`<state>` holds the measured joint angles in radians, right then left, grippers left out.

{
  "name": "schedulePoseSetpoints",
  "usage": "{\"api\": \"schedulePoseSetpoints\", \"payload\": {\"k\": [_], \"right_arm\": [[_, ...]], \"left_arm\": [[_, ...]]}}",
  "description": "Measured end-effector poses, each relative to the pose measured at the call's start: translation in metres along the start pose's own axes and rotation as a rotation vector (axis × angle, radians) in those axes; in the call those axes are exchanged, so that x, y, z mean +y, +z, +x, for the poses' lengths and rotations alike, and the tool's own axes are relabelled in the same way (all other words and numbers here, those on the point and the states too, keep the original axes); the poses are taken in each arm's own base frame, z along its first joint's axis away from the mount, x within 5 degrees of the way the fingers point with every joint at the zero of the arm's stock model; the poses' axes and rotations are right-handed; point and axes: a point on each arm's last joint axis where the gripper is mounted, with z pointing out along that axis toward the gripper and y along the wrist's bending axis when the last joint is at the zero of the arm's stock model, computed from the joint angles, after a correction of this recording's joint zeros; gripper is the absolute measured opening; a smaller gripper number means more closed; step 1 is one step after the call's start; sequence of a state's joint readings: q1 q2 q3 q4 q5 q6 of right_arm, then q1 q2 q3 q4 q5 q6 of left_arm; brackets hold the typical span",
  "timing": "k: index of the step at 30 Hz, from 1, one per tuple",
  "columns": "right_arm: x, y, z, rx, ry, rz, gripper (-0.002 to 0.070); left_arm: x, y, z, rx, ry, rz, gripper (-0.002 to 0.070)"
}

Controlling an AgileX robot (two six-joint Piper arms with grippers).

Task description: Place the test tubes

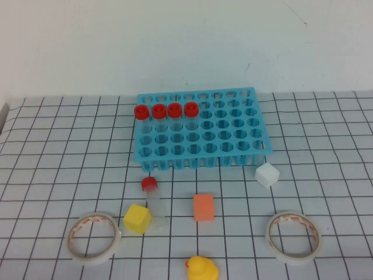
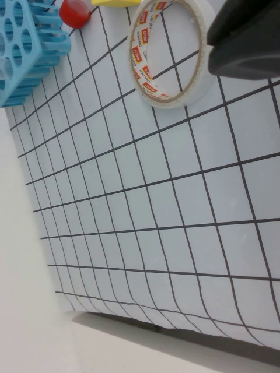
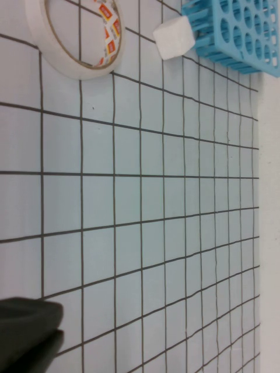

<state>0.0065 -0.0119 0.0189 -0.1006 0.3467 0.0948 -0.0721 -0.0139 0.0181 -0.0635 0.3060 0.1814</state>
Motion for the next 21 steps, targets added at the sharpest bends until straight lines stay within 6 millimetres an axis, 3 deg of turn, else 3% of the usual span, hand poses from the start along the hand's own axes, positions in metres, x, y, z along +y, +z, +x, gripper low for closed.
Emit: {"api": "schedulePoseSetpoints", "payload": {"k": [21], "right_arm": [[0.0000, 0.0006, -0.0031, -0.048, -0.013, 0.000, -0.0001]], "left_arm": [[0.0000, 0.0000, 0.0000, 0.000, 0.000, 0.000, -0.0001]]}}
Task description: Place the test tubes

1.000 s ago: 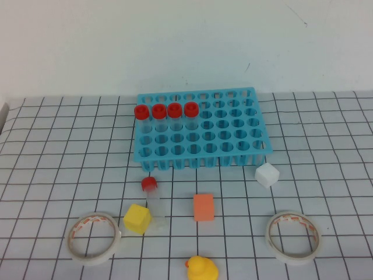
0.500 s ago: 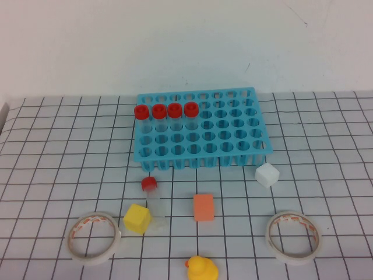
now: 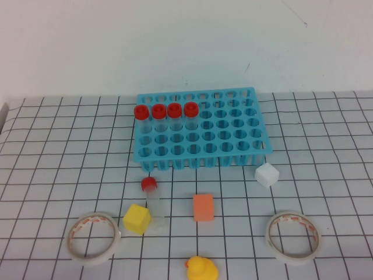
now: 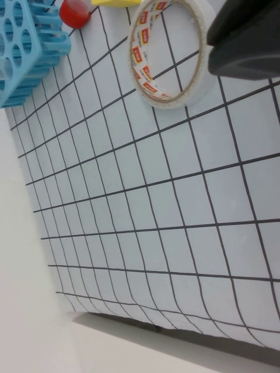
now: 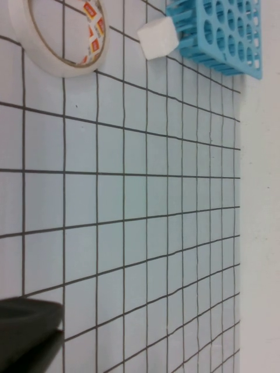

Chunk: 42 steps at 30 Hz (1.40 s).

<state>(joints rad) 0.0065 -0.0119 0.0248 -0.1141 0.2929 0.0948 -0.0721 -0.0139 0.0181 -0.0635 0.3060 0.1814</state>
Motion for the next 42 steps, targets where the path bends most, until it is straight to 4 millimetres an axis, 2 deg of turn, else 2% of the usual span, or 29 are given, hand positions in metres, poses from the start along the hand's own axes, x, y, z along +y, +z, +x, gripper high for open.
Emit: {"api": "schedulePoseSetpoints", "payload": {"k": [2, 5, 6, 10, 11, 14, 18, 21, 24, 28, 32, 34, 35, 36, 42], "right_arm": [[0.000, 0.000, 0.000, 0.001, 0.002, -0.001, -0.0001], [0.003, 0.000, 0.000, 0.004, 0.119, -0.028, -0.0001], [0.004, 0.000, 0.000, 0.007, 0.200, -0.047, -0.0001], [0.015, -0.001, -0.001, 0.039, 0.697, -0.168, -0.0001], [0.018, -0.002, -0.003, 0.049, 0.822, -0.202, -0.0001], [0.023, -0.003, -0.006, 0.068, 1.042, -0.270, -0.0001], [0.022, -0.003, -0.009, 0.035, 1.062, -0.280, -0.0001], [0.021, -0.003, -0.010, 0.011, 1.039, -0.274, -0.0001], [0.021, -0.003, -0.010, 0.008, 1.015, -0.272, -0.0001], [0.021, -0.003, -0.010, -0.004, 0.931, -0.271, -0.0001], [0.021, -0.003, -0.010, -0.002, 0.865, -0.272, -0.0001], [0.022, -0.003, -0.009, 0.007, 0.845, -0.275, -0.0001], [0.023, -0.003, -0.008, 0.020, 0.821, -0.278, -0.0001], [0.023, -0.003, -0.007, 0.026, 0.816, -0.280, -0.0001], [0.024, -0.003, -0.006, 0.033, 0.796, -0.283, -0.0001]], "left_arm": [[0.000, 0.000, 0.000, 0.000, 0.000, 0.000, -0.0001], [-0.001, 0.000, -0.001, -0.011, -0.058, 0.009, -0.0002], [-0.002, 0.000, -0.002, -0.020, -0.142, 0.024, -0.0002], [-0.013, -0.001, -0.009, -0.033, -0.855, 0.178, -0.0001], [-0.014, -0.002, -0.012, -0.043, -0.989, 0.207, -0.0002], [-0.012, -0.003, -0.018, -0.103, -1.160, 0.229, -0.0001], [-0.002, -0.004, -0.025, -0.230, -1.217, 0.195, -0.0002], [0.006, -0.005, -0.030, -0.338, -1.177, 0.147, -0.0001], [0.004, -0.006, -0.033, -0.330, -1.074, 0.142, -0.0001], [-0.006, -0.007, -0.067, -0.147, -0.821, 0.206, -0.0001], [-0.010, 0.008, -0.110, 0.108, -0.521, 0.253, -0.0001], [-0.010, 0.022, -0.134, 0.242, -0.375, 0.282, -0.0001], [-0.007, 0.042, -0.157, 0.340, -0.264, 0.309, -0.0001], [-0.006, 0.053, -0.166, 0.384, -0.212, 0.323, -0.0001], [-0.008, 0.121, -0.198, 0.580, 0.000, 0.383, -0.0001]]}}
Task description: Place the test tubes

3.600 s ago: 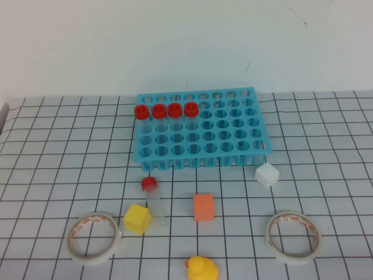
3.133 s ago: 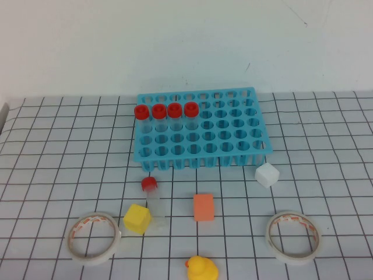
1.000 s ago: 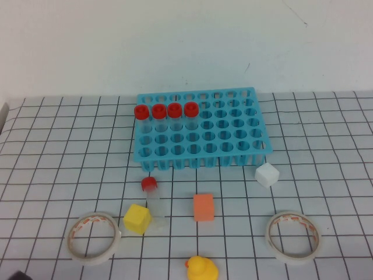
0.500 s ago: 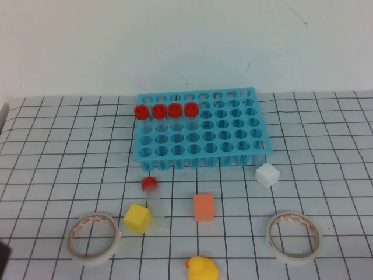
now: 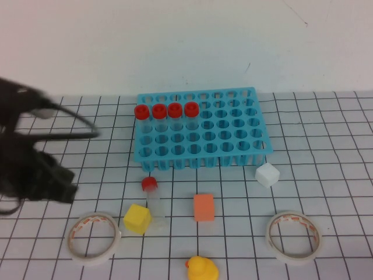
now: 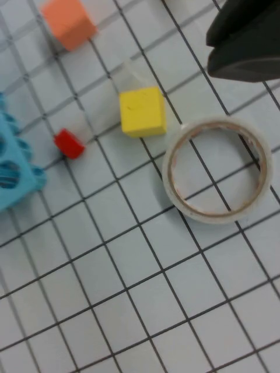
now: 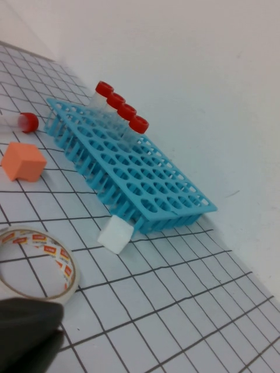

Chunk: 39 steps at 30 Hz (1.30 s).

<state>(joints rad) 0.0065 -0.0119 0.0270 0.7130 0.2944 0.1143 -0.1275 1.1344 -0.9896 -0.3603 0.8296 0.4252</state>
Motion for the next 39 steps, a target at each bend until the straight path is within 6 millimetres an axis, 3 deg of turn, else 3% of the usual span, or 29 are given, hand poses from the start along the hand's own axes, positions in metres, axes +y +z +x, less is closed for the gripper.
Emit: {"api": "schedulePoseSetpoints", "payload": {"k": [3, 6, 12, 14, 16, 22, 24, 33, 39], "right_arm": [[0.000, 0.000, 0.000, 0.002, -0.012, 0.000, -0.0001], [0.000, 0.000, 0.000, 0.002, -0.019, 0.000, -0.0001], [0.000, 0.000, 0.000, 0.002, -0.026, 0.001, -0.0001], [0.000, 0.000, 0.000, 0.002, -0.049, 0.001, -0.0001], [0.000, 0.000, 0.000, 0.002, -0.088, 0.001, -0.0001], [0.000, 0.000, 0.000, 0.002, -0.110, 0.001, -0.0001], [0.000, 0.000, 0.000, 0.002, -0.116, 0.001, -0.0001], [0.000, 0.000, 0.000, 0.002, -0.121, 0.001, -0.0001], [0.000, 0.000, 0.000, 0.002, -0.123, 0.001, -0.0001]], "left_arm": [[-0.005, 0.030, -0.021, 0.134, 0.088, -0.023, -0.0001], [-0.023, 0.056, -0.033, 0.244, 0.178, -0.088, -0.0001], [-0.055, 0.097, -0.046, 0.321, 0.169, -0.134, -0.0001], [-0.062, 0.110, -0.046, 0.341, 0.134, -0.116, 0.0001], [-0.067, 0.128, -0.043, 0.382, 0.068, -0.071, 0.0052], [-0.073, 0.166, -0.032, 0.465, -0.041, -0.019, 0.0289], [-0.075, 0.175, -0.029, 0.471, -0.061, -0.008, 0.0330], [-0.073, 0.210, -0.020, 0.481, -0.173, -0.043, 0.0333], [-0.068, 0.223, -0.016, 0.469, -0.282, -0.126, 0.0333]]}}
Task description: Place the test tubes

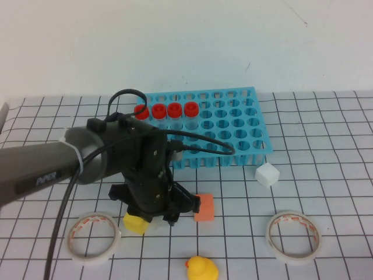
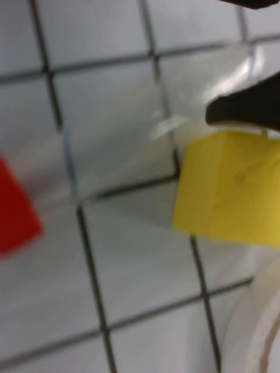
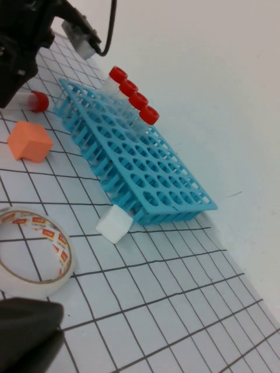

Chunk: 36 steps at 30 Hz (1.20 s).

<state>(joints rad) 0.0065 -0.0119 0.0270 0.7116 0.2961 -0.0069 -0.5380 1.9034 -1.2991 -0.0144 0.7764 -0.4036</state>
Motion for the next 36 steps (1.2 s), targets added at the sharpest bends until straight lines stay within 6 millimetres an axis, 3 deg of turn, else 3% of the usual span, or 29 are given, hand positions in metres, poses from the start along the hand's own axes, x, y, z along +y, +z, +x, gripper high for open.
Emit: {"api": "schedulePoseSetpoints", "payload": {"k": [16, 21, 24, 29, 36], "right_arm": [[0.000, 0.000, 0.000, 0.000, -0.002, 0.000, -0.0001], [0.000, 0.000, 0.000, 0.000, -0.002, 0.000, -0.0001], [0.000, 0.000, 0.000, 0.000, -0.002, 0.000, -0.0001], [0.000, 0.000, 0.000, 0.000, -0.002, 0.000, -0.0001], [0.000, 0.000, 0.000, 0.005, 0.008, -0.004, -0.0001]], "left_arm": [[0.003, 0.023, -0.004, -0.003, -0.049, -0.053, 0.0326], [0.004, 0.024, -0.004, 0.001, -0.024, -0.069, 0.0219], [0.005, 0.022, -0.003, 0.014, 0.039, -0.081, 0.0213], [0.008, 0.003, 0.014, 0.081, 0.213, -0.166, 0.0213], [0.009, -0.052, 0.074, -0.089, 0.287, -0.083, 0.0213]]}}
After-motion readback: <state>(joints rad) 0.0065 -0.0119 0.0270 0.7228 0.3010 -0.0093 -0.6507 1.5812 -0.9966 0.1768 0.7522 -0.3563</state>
